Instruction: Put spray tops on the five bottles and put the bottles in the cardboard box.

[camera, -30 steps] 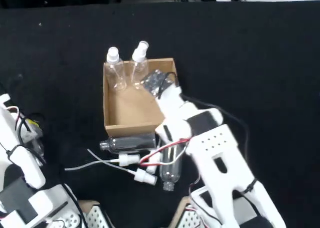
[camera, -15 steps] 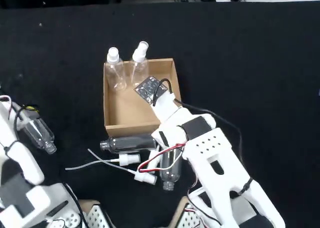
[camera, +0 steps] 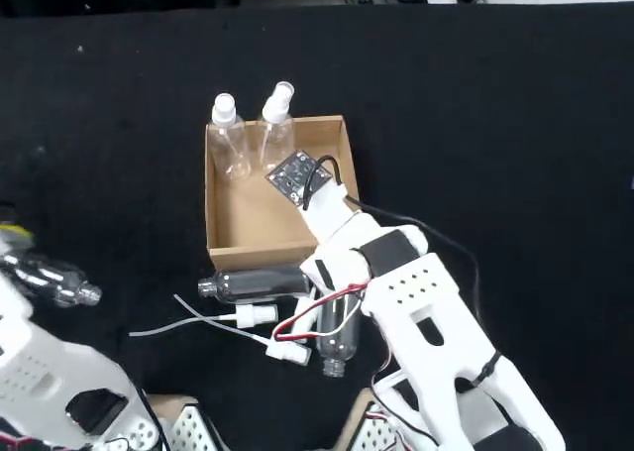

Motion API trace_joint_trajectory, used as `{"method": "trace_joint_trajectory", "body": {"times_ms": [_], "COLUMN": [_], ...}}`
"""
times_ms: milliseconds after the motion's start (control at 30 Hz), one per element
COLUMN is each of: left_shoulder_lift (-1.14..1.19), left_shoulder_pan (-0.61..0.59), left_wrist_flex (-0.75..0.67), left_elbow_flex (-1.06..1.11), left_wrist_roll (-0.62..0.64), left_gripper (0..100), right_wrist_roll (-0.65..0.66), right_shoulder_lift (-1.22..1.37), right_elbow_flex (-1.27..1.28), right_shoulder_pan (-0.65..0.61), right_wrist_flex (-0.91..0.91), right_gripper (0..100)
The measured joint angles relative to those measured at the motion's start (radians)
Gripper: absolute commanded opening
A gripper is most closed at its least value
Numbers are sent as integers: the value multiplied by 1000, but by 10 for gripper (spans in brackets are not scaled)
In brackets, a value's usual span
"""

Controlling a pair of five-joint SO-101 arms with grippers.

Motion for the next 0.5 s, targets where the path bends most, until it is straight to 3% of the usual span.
{"method": "trace_joint_trajectory", "body": {"times_ms": [267,500], "left_shoulder_lift": [0,0], "left_shoulder_pan": [-130,-103], "left_wrist_flex": [54,305], "left_elbow_flex": [-78,-377], "left_wrist_roll": [-253,-473], "left_gripper": [295,295], "right_wrist_roll": [0,0], "right_shoulder_lift": [0,0], "right_elbow_flex": [0,0], "right_shoulder_pan": [0,0], "right_wrist_flex": [0,0], "right_gripper": [145,145]}}
